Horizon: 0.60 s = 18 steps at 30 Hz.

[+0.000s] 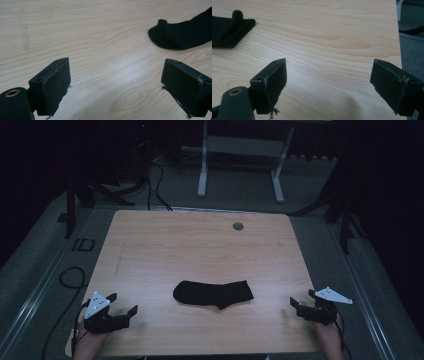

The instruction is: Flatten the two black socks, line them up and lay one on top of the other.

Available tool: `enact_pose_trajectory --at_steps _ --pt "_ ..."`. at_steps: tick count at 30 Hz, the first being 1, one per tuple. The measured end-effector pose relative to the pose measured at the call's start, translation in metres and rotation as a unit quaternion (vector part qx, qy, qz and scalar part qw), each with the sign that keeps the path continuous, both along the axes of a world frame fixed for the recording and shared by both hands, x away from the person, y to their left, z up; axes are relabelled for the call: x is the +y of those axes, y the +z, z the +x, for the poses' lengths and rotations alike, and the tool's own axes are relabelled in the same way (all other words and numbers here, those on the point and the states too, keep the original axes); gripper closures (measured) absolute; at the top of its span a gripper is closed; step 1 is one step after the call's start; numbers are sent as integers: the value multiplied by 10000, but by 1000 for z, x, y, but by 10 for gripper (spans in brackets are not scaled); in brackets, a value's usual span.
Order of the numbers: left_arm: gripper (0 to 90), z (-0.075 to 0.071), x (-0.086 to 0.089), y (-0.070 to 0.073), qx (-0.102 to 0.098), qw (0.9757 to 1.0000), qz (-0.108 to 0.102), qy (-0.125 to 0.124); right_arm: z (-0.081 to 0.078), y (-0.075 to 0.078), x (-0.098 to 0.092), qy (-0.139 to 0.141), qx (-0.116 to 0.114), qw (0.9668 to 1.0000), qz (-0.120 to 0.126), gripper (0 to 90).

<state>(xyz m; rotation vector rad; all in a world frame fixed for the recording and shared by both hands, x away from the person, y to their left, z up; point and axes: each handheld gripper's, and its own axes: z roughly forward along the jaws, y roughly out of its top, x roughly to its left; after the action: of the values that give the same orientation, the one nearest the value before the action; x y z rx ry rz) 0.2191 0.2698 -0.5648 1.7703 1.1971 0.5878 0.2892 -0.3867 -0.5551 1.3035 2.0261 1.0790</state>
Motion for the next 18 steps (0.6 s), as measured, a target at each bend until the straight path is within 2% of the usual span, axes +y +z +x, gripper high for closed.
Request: enact_pose_trajectory --at_steps 4,8,9,11,14,18 --pt "94 -2 2 -2 -71 9999 18 91 0 0 2 3 -71 10000 -36 135" --pt "94 -3 2 0 -295 9992 102 232 -1 -1 3 -42 -132 9999 -102 136" --pt "94 -3 2 0 -295 9992 102 232 -1 -1 3 -42 -132 9999 -102 136" --pt "94 -4 5 2 -406 9985 86 349 -1 -2 4 -76 -200 9996 -169 136" --pt "94 -6 7 3 -602 9962 196 599 -2 -2 5 -143 -276 9992 -252 135" --pt "94 -6 6 2 -582 9963 235 588 -2 -3 6 -157 -295 9988 -351 135"
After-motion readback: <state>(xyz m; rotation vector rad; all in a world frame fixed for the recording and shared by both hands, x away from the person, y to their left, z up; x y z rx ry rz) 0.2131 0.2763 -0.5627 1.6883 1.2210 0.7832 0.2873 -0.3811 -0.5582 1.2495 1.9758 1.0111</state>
